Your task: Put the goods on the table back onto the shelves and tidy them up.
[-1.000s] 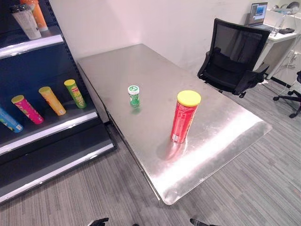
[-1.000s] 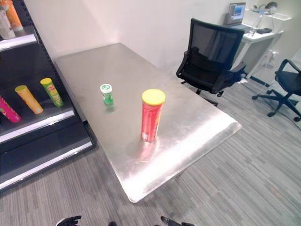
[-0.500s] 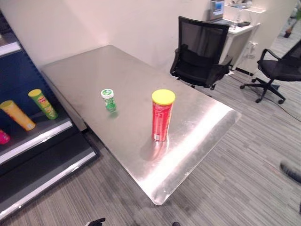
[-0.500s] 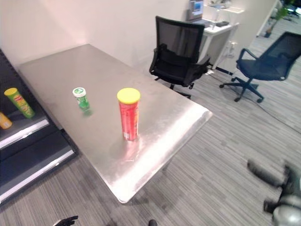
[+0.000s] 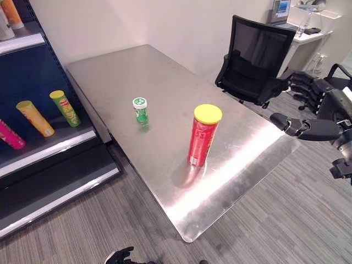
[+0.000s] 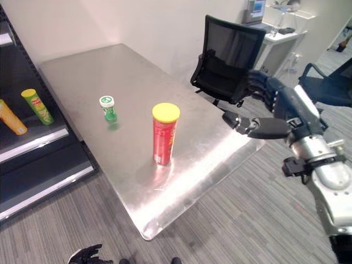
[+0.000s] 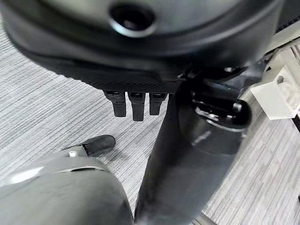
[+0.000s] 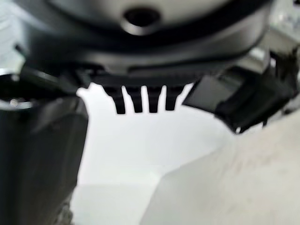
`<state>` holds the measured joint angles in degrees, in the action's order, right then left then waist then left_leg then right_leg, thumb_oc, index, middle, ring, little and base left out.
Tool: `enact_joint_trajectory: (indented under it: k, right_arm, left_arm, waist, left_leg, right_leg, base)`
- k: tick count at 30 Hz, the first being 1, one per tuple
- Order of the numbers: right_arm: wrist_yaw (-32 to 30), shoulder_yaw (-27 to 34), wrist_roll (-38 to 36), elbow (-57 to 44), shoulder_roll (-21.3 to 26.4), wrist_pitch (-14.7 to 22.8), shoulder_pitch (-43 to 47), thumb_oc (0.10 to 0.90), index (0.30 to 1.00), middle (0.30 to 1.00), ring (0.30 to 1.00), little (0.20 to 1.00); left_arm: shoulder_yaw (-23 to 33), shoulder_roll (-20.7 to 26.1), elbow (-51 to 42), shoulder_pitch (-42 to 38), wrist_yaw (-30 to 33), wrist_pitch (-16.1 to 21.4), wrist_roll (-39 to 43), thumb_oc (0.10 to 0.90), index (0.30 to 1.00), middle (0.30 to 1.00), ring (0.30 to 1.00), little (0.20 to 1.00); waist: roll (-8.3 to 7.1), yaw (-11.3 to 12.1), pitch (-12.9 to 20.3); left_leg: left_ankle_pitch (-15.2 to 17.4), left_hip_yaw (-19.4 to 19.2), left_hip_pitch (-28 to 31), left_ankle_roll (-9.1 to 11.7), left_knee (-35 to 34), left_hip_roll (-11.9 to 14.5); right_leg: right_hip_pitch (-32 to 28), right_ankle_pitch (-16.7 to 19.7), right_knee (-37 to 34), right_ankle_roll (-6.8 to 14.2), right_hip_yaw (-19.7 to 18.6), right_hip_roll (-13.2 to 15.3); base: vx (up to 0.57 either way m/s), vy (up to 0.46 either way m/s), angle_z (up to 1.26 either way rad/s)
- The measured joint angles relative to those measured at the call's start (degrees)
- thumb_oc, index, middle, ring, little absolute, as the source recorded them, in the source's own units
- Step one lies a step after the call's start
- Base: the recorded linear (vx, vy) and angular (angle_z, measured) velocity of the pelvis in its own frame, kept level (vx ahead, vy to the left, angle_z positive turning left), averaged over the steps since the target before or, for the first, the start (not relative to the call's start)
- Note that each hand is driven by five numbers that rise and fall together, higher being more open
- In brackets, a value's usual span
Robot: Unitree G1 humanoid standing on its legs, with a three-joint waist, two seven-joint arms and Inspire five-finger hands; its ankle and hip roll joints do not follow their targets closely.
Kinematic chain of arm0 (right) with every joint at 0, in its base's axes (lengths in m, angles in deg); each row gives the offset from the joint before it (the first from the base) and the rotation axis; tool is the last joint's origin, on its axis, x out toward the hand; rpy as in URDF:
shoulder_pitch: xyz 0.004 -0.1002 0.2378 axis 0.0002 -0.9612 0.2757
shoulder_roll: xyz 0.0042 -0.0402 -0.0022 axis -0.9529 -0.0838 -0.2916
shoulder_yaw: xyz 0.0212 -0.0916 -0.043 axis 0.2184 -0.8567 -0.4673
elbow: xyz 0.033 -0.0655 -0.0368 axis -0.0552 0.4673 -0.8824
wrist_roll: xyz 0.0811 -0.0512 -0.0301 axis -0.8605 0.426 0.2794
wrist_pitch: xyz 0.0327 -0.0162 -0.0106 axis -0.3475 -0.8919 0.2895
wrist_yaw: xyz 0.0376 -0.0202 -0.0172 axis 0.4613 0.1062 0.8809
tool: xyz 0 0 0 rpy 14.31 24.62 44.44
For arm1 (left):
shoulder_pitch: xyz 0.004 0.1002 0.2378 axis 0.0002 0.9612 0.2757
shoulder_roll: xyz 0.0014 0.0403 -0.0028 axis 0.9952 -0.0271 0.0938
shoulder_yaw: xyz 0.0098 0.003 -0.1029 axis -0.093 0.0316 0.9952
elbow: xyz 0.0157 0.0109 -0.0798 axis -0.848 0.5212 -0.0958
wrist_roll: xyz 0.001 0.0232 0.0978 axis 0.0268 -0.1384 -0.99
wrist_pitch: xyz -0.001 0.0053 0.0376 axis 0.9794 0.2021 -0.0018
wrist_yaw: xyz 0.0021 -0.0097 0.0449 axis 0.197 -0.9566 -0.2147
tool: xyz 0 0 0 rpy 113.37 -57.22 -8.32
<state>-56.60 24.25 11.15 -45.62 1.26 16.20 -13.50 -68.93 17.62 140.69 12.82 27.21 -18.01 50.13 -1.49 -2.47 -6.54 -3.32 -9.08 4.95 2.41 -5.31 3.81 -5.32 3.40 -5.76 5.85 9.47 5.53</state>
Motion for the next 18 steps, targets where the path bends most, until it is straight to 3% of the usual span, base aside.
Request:
enact_joint_trajectory:
  k: [5,9,13,18]
  right_arm:
    - [4.5,-4.99,-1.04,-5.15,2.32,-1.0,0.78,0.8,0.9,0.9,0.9,0.9]
    - [6.62,-12.67,-0.49,-5.14,7.56,-1.78,5.88,0.8,0.9,0.9,0.9,0.9]
    - [6.66,-16.9,2.92,-4.71,7.84,-1.86,11.28,0.8,0.9,0.9,0.9,0.9]
    - [6.27,-17.27,6.79,-3.15,7.85,-1.8,12.68,0.8,0.9,0.9,0.9,0.9]
  left_arm:
    - [0.0,-0.11,-0.02,-0.1,-0.64,0.21,-0.02,0.8,0.9,0.9,0.9,0.9]
    - [0.02,-0.34,-0.02,0.04,-0.85,0.36,-0.02,0.8,0.9,0.9,0.9,0.9]
    - [-0.01,-0.64,0.09,-0.04,-0.92,0.74,-0.04,0.8,0.9,0.9,0.9,0.9]
    - [0.0,-0.93,0.45,-0.5,-0.9,1.06,-0.03,0.8,0.9,0.9,0.9,0.9]
  waist:
    - [0.08,-0.08,-0.02]
    - [0.11,0.19,-0.01]
    - [0.13,0.36,-0.03]
    - [0.09,1.41,-0.05]
  left_leg:
    - [0.0,0.1,-0.06,0.01,-0.04,0.08]
    - [-0.05,0.44,-0.26,0.07,-0.09,0.04]
    - [-0.08,0.82,-0.38,0.09,0.0,0.01]
    - [-0.1,1.87,-0.54,0.11,0.01,-0.08]
  right_leg:
    - [-0.05,-0.05,0.0,0.02,0.46,-0.03]
    - [-0.12,-0.07,0.0,0.03,1.03,0.04]
    - [-0.14,-0.1,0.0,0.0,1.28,0.03]
    - [-0.49,-0.28,0.01,0.1,2.13,0.06]
  base:
    - [0.0,-0.006,0.02]
    - [-0.01,-0.007,0.06]
    - [0.0,0.002,0.04]
    - [0.0,-0.002,0.09]
